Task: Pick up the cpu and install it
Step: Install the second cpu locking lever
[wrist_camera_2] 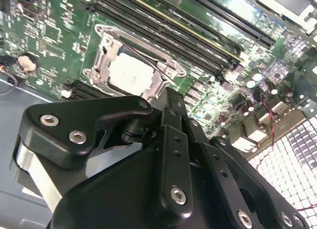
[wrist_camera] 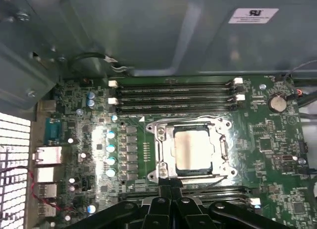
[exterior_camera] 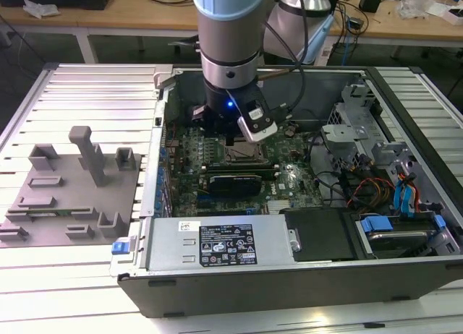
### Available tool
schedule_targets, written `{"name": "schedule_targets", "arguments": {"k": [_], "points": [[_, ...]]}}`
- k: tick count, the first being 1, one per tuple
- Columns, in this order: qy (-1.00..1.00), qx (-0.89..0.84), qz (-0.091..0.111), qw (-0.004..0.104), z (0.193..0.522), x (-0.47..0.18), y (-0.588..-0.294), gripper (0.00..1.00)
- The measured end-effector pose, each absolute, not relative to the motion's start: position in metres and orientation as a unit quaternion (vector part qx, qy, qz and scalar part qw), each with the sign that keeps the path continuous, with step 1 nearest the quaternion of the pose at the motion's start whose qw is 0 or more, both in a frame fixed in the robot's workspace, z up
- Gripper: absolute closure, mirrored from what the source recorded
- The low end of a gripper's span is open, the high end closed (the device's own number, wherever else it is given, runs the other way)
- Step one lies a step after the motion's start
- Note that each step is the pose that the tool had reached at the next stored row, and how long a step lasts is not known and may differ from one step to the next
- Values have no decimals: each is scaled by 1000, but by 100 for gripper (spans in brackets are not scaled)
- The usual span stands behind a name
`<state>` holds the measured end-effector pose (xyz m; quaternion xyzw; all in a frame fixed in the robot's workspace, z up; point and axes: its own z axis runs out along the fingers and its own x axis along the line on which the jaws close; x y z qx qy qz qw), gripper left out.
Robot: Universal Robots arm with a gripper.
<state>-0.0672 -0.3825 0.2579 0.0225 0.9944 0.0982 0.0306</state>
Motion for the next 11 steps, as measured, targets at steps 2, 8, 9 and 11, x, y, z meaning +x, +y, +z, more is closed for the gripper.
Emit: {"name": "schedule_targets", "arguments": {"k": [2, 8, 9, 11], "points": [[995, 23, 97, 28, 258, -61, -383, 89], [995, 23, 97, 24, 256, -57, -386, 89], [995, 23, 97, 22, 255, -56, -387, 89], [995, 24, 97, 19, 254, -54, -389, 89]]}}
